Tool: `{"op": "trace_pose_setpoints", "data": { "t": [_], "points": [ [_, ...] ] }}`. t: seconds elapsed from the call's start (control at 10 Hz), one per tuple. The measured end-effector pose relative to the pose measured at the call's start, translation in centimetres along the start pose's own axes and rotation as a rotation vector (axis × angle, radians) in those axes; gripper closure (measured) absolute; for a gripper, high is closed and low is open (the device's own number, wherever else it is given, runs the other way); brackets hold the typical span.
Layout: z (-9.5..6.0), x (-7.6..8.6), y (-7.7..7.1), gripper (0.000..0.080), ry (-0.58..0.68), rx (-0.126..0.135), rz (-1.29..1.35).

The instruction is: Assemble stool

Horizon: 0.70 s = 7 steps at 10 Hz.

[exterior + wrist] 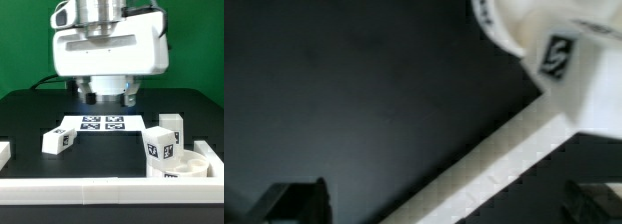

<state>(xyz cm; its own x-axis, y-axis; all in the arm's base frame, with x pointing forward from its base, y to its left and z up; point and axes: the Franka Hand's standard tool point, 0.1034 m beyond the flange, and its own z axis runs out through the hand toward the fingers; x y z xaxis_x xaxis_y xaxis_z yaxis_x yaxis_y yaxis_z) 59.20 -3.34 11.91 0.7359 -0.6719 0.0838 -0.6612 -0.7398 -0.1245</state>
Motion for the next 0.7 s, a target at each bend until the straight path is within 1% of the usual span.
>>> {"op": "trace_pose_setpoints", "data": {
  "t": [0.1,0.2,0.5,0.6,0.7],
  "points": [
    [0.3,0.6,0.9,0.0151,0.005,-0.005,-0.044],
    [0.3,0.4,0.7,0.0151,0.004,-0.003,-0.028],
    [0.5,0.2,0.6,0.0151,0.002,-0.006,-0.034],
    [1.4,-0.2,0.8,0.0151,0.012,-0.017,-0.092],
    [2.4,-0.2,2.9,0.0151,0.012,-0.032,-0.182]
  ]
}}
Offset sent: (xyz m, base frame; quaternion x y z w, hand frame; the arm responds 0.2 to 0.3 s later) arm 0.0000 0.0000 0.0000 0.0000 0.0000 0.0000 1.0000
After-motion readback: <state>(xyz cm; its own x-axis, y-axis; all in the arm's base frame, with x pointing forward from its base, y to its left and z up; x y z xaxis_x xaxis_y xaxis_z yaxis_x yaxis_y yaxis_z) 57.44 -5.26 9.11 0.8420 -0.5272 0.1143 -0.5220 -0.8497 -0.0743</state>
